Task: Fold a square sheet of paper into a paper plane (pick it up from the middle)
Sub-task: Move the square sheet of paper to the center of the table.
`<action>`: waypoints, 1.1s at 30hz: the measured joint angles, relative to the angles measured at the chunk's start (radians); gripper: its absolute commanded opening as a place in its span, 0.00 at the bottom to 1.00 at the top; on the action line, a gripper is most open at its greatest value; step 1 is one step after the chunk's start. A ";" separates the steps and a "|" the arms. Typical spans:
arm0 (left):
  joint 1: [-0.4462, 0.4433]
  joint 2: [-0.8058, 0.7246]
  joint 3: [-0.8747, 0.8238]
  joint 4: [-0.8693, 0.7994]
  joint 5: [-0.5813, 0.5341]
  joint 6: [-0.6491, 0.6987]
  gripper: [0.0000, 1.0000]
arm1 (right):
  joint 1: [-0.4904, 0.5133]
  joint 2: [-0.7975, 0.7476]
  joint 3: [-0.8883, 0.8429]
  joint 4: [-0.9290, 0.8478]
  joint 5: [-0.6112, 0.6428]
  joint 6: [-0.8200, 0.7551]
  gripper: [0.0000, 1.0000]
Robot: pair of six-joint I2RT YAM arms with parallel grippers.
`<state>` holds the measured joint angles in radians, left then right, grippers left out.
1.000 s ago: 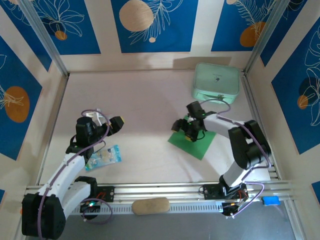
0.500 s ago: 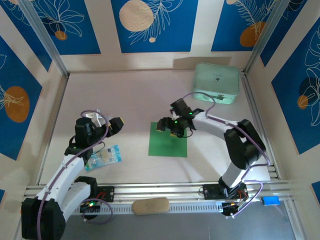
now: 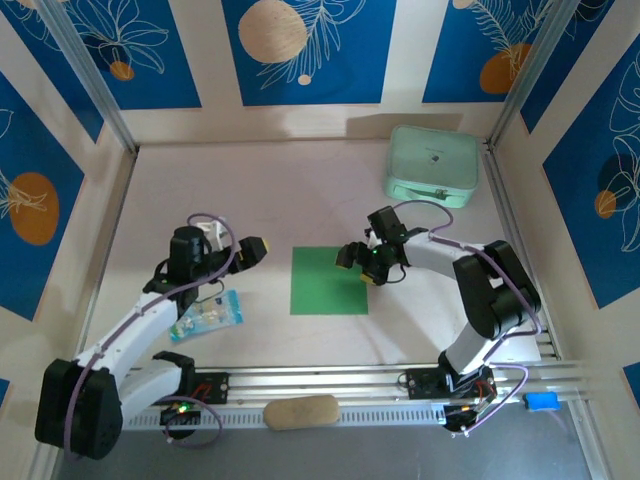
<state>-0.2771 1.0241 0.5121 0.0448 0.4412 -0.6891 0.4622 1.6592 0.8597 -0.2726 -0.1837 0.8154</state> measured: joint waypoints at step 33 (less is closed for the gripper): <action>-0.425 0.385 0.405 -0.484 -0.305 -0.085 0.75 | -0.053 -0.378 -0.158 0.082 -0.003 0.204 0.80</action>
<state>-0.7021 1.4094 0.9169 -0.4397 0.1364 -0.7738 0.4088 1.2812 0.7017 -0.1902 -0.1871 1.0195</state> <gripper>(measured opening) 0.745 0.801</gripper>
